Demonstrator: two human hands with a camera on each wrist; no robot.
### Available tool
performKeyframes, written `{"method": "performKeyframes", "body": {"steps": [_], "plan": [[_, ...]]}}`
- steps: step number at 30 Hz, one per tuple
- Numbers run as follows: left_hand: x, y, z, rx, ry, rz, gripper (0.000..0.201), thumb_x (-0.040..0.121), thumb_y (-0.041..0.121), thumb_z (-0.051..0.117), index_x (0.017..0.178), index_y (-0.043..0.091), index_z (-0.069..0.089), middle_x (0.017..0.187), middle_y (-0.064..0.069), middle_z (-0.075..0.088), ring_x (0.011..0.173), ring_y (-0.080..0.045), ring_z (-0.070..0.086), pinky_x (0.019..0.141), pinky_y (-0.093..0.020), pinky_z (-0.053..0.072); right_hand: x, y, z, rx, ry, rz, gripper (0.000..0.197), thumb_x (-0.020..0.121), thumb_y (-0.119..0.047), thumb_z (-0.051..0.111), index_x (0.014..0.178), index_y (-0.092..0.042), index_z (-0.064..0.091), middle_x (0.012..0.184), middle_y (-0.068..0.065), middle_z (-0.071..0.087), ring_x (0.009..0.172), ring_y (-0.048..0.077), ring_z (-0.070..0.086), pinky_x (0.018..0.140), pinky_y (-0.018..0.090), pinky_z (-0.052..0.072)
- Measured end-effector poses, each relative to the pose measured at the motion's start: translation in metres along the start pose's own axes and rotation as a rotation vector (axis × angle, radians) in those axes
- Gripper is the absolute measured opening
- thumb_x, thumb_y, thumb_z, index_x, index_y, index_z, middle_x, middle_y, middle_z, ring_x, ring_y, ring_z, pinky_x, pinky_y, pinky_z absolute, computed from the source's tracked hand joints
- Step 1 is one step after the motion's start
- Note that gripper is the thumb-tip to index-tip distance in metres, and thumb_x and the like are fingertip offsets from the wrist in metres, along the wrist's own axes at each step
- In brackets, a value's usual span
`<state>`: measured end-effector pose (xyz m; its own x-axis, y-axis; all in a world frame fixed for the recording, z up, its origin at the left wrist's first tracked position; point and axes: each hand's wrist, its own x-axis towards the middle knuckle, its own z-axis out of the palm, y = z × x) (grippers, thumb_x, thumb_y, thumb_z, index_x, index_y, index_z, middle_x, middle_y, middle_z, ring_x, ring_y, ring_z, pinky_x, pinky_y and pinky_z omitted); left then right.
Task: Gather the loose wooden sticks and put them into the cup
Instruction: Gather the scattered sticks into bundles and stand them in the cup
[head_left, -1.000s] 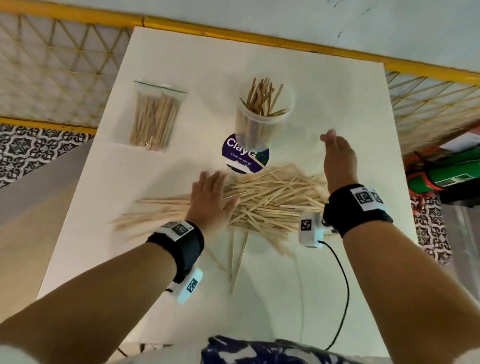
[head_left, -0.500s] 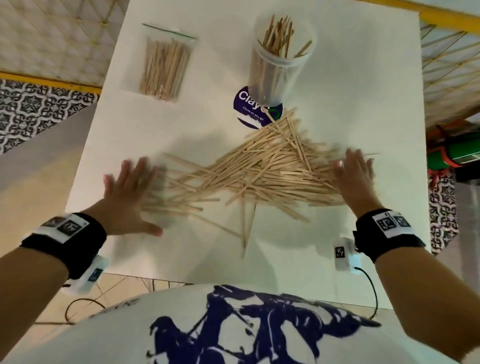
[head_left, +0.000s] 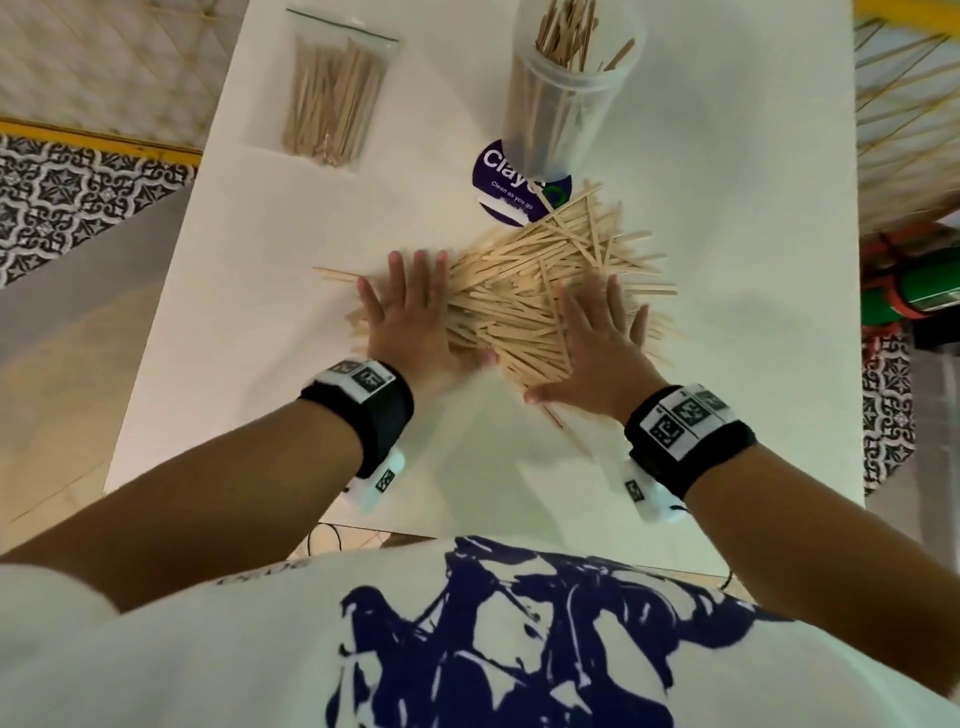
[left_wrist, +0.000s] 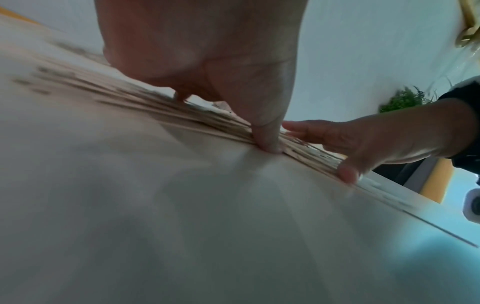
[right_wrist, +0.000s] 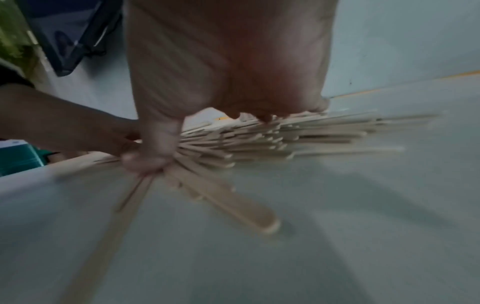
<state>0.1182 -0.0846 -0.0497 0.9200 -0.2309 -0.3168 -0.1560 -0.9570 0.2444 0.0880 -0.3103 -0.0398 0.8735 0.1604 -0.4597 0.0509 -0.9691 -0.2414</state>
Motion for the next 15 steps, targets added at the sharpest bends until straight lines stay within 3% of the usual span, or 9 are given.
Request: {"method": "performKeyframes", "body": {"steps": [3, 6, 10, 15], "plan": [[0.013, -0.003, -0.011, 0.035, -0.006, 0.057, 0.118, 0.07, 0.071, 0.059, 0.152, 0.009, -0.001, 0.154, -0.019, 0.019, 0.144, -0.039, 0.012, 0.116, -0.056, 0.005, 0.012, 0.007, -0.018, -0.05, 0.07, -0.021, 0.113, 0.071, -0.068, 0.066, 0.153, -0.016, 0.008, 0.161, 0.012, 0.008, 0.148, 0.036, 0.006, 0.119, 0.056, 0.006], [0.02, -0.007, -0.024, 0.064, 0.027, 0.09, 0.098, 0.077, 0.051, 0.067, 0.151, 0.009, 0.016, 0.141, -0.018, 0.038, 0.127, -0.039, 0.037, 0.107, -0.049, 0.028, 0.021, 0.01, -0.042, -0.123, 0.172, -0.063, 0.091, 0.077, -0.047, 0.072, 0.147, -0.016, 0.025, 0.147, 0.011, 0.038, 0.135, 0.035, 0.03, 0.113, 0.05, 0.024], [0.026, -0.01, -0.03, 0.069, 0.032, 0.117, 0.077, 0.083, 0.037, 0.067, 0.147, 0.015, 0.03, 0.138, -0.015, 0.044, 0.125, -0.038, 0.04, 0.102, -0.047, 0.032, 0.031, 0.0, -0.052, -0.239, 0.157, -0.117, 0.095, 0.07, -0.055, 0.075, 0.144, -0.015, 0.031, 0.141, 0.009, 0.046, 0.131, 0.032, 0.034, 0.11, 0.048, 0.025], [0.028, -0.011, -0.031, 0.213, 0.072, 0.122, 0.05, 0.089, 0.037, 0.059, 0.132, 0.013, 0.049, 0.123, -0.012, 0.056, 0.114, -0.037, 0.049, 0.095, -0.045, 0.031, 0.047, -0.008, -0.051, -0.163, 0.109, -0.158, 0.053, 0.085, -0.015, 0.067, 0.132, -0.007, 0.042, 0.131, 0.016, 0.053, 0.125, 0.035, 0.045, 0.106, 0.046, 0.033]]}}
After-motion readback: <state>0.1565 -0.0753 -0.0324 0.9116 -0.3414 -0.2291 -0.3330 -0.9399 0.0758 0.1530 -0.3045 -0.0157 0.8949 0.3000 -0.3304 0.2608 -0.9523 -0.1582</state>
